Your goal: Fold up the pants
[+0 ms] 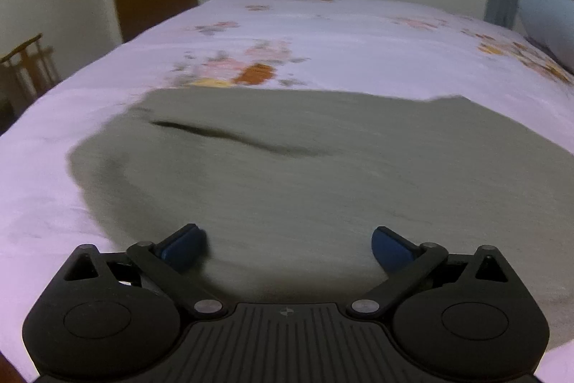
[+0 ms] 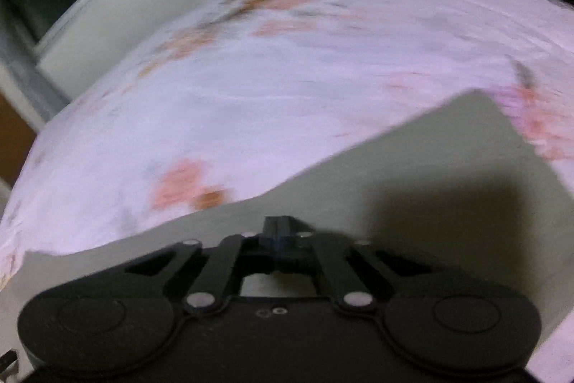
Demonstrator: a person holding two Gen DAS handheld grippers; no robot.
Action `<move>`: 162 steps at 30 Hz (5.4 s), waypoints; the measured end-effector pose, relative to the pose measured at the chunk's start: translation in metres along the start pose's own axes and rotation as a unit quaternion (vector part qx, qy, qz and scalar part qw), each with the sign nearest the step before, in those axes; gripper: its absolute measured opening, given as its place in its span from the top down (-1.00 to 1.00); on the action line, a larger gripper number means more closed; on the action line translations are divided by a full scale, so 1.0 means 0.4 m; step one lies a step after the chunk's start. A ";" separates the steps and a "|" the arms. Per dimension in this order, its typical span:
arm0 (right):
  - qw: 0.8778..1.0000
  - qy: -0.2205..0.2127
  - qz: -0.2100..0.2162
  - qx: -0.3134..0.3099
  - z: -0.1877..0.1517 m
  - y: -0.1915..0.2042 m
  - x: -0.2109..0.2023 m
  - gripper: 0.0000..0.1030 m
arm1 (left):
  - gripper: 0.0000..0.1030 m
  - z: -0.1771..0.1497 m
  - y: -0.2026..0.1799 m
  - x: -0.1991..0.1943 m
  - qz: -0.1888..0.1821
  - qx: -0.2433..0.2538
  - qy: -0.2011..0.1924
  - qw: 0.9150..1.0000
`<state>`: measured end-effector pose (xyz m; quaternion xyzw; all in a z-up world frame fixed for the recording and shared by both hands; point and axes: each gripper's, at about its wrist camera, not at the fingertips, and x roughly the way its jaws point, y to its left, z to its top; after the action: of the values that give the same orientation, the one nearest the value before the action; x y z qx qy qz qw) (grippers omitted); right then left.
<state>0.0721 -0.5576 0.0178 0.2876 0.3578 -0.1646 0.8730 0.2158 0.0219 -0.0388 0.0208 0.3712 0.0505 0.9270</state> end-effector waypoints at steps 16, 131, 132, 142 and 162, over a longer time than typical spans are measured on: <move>0.933 0.141 0.274 -0.184 -0.071 0.727 0.186 0.40 | -0.96 0.037 0.319 -0.031 0.099 -0.118 -0.031 0.988; 0.934 -0.118 0.077 0.327 -0.209 -0.355 -0.219 0.96 | -0.92 -0.059 -0.011 -0.128 -0.083 -0.018 -0.041 0.996; 0.932 -0.132 0.077 0.329 -0.213 -0.355 -0.239 0.73 | -0.92 -0.057 -0.008 -0.134 -0.086 -0.019 -0.041 0.995; 0.936 -0.126 0.083 0.319 -0.222 -0.391 -0.227 0.75 | -0.92 -0.058 -0.081 -0.162 -0.104 0.001 -0.036 0.994; 0.932 -0.112 0.121 0.323 -0.229 -0.405 -0.245 0.64 | -0.95 -0.170 -0.769 -0.248 -0.228 0.111 0.049 0.966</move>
<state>-0.1240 -0.6191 -0.0271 0.5744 0.1477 -0.1956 0.7810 0.1216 -0.2946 -0.0435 0.0355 0.4142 -0.2027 0.8866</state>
